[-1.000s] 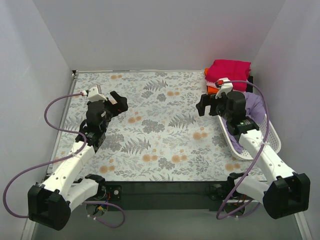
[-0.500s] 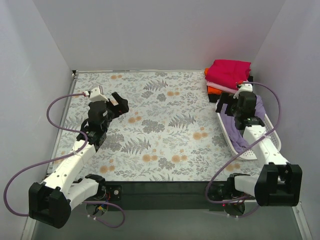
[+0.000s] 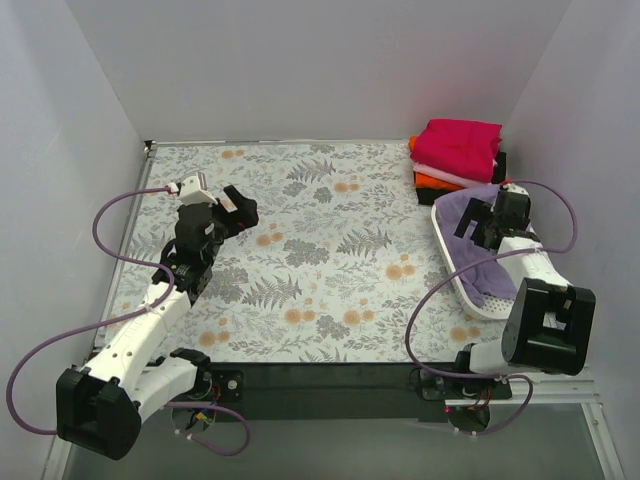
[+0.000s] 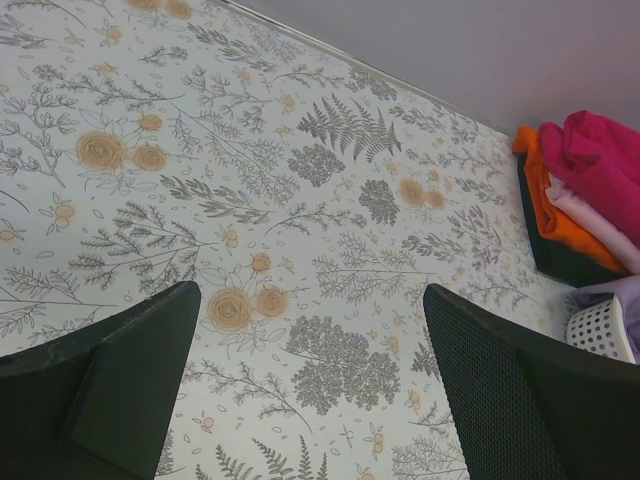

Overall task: Fold and stack the t-shirts
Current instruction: Grab the tshirt from the pile

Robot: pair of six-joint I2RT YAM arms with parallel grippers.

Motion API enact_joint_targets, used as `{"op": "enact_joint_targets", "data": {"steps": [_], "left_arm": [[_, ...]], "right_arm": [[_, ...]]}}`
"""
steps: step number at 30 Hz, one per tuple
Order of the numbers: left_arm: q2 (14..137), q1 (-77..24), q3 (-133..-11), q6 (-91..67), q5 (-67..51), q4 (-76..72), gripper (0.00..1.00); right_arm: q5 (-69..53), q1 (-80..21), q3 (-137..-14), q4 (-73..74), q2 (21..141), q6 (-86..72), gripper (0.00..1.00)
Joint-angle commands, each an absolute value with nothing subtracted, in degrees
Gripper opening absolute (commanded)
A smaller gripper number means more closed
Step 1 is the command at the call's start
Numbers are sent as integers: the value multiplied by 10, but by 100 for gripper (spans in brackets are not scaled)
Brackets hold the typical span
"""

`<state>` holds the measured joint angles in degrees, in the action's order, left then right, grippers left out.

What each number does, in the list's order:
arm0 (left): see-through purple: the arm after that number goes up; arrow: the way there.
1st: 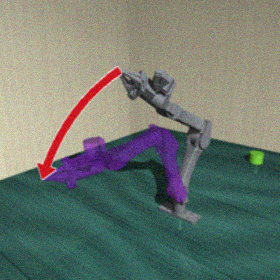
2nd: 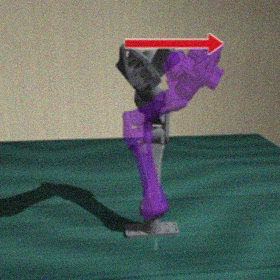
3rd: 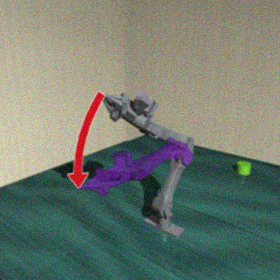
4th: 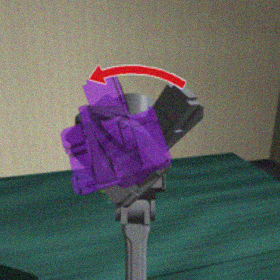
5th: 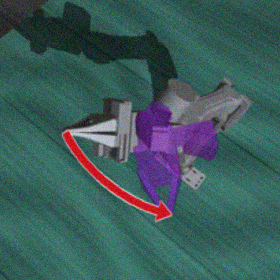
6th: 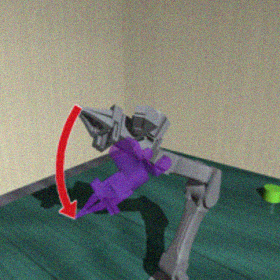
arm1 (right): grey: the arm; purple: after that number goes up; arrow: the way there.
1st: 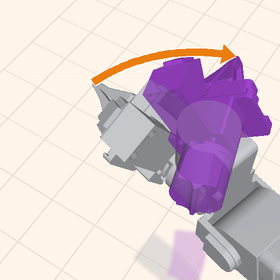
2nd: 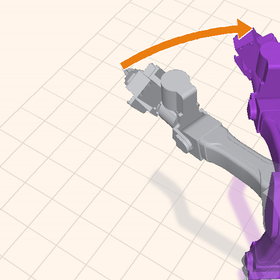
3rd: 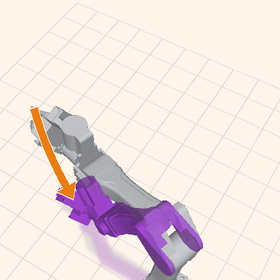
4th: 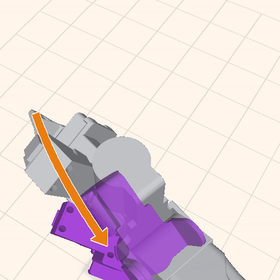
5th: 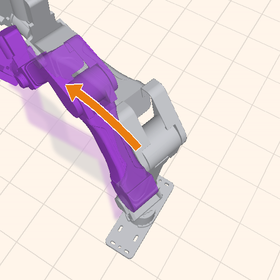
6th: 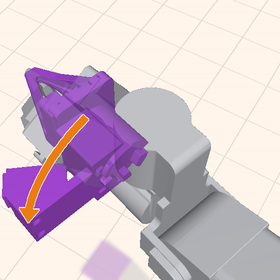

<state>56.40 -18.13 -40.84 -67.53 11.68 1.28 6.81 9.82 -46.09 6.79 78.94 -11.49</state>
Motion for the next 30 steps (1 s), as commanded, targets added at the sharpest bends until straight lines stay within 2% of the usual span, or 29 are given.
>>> {"op": "enact_joint_targets", "data": {"steps": [1,8,11,13,15,17,20,21,23,24,30], "left_arm": [[560,-184,-403,-673,107,8,87],[555,-183,-399,-672,116,6,87],[558,-184,-399,-671,118,7,87],[559,-184,-399,-671,118,7,87],[561,-184,-398,-671,120,6,86],[560,-184,-398,-671,121,7,86],[557,-183,-397,-670,122,7,86],[558,-184,-397,-671,122,7,87],[556,-183,-397,-670,123,7,86],[555,-183,-397,-669,123,7,87],[554,-184,-396,-670,125,7,86]], "right_arm": [[55,103,-482,74,830,-124,96],[60,103,-504,70,877,-125,94],[68,103,-511,71,898,-124,88],[69,102,-514,71,911,-123,77],[71,103,-518,73,918,-122,72],[71,103,-519,76,923,-120,62],[65,102,-519,76,918,-116,39],[62,102,-519,77,914,-113,21],[63,102,-516,78,898,-112,5],[65,102,-516,80,890,-111,1],[64,102,-516,92,797,-108,1]]}}
